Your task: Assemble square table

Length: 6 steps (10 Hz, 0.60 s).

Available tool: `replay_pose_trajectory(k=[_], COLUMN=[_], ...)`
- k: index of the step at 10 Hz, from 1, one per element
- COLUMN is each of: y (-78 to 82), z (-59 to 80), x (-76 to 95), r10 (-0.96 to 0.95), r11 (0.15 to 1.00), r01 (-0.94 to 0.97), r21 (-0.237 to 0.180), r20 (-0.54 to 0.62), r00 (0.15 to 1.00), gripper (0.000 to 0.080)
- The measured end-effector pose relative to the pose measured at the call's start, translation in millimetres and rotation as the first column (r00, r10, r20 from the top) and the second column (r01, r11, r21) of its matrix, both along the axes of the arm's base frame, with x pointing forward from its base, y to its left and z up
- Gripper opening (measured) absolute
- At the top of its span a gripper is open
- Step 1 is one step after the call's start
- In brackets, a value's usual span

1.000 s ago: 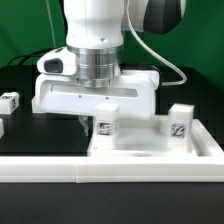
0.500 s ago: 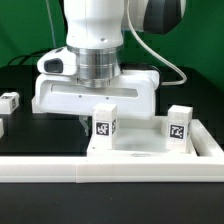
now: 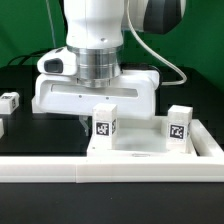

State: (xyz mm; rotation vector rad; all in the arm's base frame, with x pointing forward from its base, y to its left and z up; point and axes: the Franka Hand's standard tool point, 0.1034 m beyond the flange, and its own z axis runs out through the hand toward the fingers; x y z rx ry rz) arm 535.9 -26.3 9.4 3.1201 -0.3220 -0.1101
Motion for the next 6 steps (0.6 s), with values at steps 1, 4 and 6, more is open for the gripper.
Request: replay_pose_trajectory(k=[1, 4, 6], y=[0.3, 0.2, 0.2], z=[0.1, -0.1, -0.1], x=[-1.4, -1.6, -1.6], r10=[0.015, 0.015, 0.015], r11=[1.0, 1.0, 1.0], r01=[-0.015, -0.015, -0.015], r21=[0.007, 0.007, 0.007], r20=[-0.014, -0.014, -0.014], r00=[1.0, 1.0, 1.0], gripper=[0.0068, 0.0067, 0.0067])
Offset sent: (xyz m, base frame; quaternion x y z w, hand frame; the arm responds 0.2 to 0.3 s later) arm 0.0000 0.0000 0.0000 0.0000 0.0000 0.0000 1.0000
